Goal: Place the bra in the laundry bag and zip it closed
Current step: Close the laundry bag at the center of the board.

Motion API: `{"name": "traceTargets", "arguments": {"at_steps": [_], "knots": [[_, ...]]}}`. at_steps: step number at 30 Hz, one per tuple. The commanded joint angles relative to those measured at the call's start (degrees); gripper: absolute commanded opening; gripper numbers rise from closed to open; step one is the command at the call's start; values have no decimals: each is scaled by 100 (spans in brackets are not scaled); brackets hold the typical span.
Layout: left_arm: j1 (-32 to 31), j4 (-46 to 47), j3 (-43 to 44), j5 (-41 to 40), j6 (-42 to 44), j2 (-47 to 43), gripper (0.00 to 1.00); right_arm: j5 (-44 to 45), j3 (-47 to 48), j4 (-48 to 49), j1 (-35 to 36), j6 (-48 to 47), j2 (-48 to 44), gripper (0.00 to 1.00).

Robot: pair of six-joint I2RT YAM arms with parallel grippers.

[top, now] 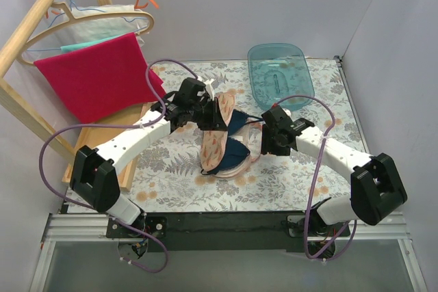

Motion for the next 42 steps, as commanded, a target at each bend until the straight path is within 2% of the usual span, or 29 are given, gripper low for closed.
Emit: {"name": "traceTargets", "arguments": {"at_steps": [1, 13, 24, 26, 32, 42], "knots": [[-283, 86, 384, -190, -47, 163, 0, -139, -337, 521, -185, 307, -231, 58], [-968, 244, 938, -383, -197, 1164, 0, -1044, -786, 1726, -633, 167, 296, 56], [-1101, 446, 1140, -542, -346, 1718, 0, -1343, -636, 2183, -704, 114, 1122, 56], [-1118, 490, 1175, -542, -381, 1780, 0, -1710, -706, 2341, -704, 105, 1183, 56], [-1171, 701, 1395, -498, -504, 2026, 0, -1975, -917, 2429, -677, 140, 1184, 55], [-1329, 789, 1580, -401, -636, 2554, 0, -1914, -1330, 2482, -572, 272, 1026, 55]]}}
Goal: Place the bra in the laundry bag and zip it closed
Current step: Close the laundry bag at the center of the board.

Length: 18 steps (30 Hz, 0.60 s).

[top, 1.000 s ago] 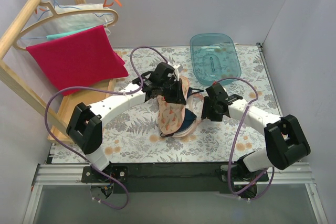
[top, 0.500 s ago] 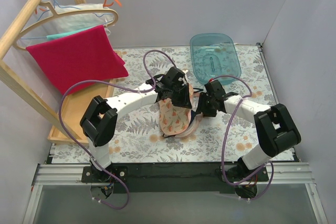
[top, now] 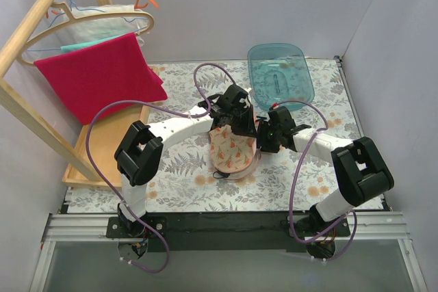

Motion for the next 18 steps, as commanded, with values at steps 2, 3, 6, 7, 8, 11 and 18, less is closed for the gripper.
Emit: {"name": "traceTargets", "arguments": {"at_steps": [2, 3, 6, 7, 8, 11, 18], "knots": [[-178, 256, 91, 43, -114, 215, 0, 5, -406, -455, 130, 5, 75, 55], [-186, 273, 65, 51, -114, 250, 0, 40, -415, -482, 130, 14, 40, 55], [-204, 300, 4, 78, -123, 356, 0, 347, -389, -727, 139, 58, -259, 56], [-213, 317, -23, 60, -131, 374, 0, 426, -371, -937, 130, 93, -373, 56], [-221, 335, -49, 52, -140, 391, 0, 801, -354, -1035, 121, 111, -644, 57], [-239, 423, -137, 16, -166, 444, 0, 1374, -310, -1412, 112, 181, -1259, 58], [-283, 537, -15, 25, -219, 681, 0, 2298, 24, -2326, 95, 286, -2245, 62]]}}
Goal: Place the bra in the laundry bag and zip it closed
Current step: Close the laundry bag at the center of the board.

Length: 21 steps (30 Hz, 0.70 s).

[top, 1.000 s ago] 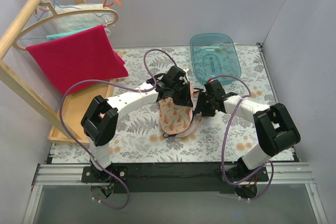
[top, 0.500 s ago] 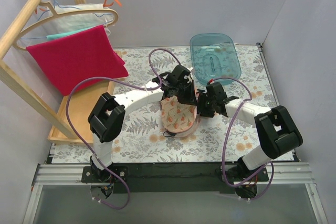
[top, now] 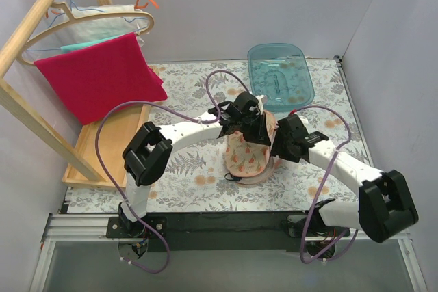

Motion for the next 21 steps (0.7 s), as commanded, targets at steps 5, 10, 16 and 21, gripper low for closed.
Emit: {"name": "traceTargets", "arguments": {"at_steps": [5, 10, 16, 21], "knots": [[36, -127, 181, -355, 45, 660, 0, 1159, 503, -1031, 55, 239, -1181, 64], [-43, -101, 348, -267, -7, 828, 0, 1098, 302, -1182, -50, 424, -1638, 69], [-131, -110, 585, -214, -8, 793, 0, 949, 117, -1199, -85, 468, -1745, 70], [-149, -110, 629, -196, 1, 670, 2, 931, -94, -1199, -120, 520, -1622, 70]]}}
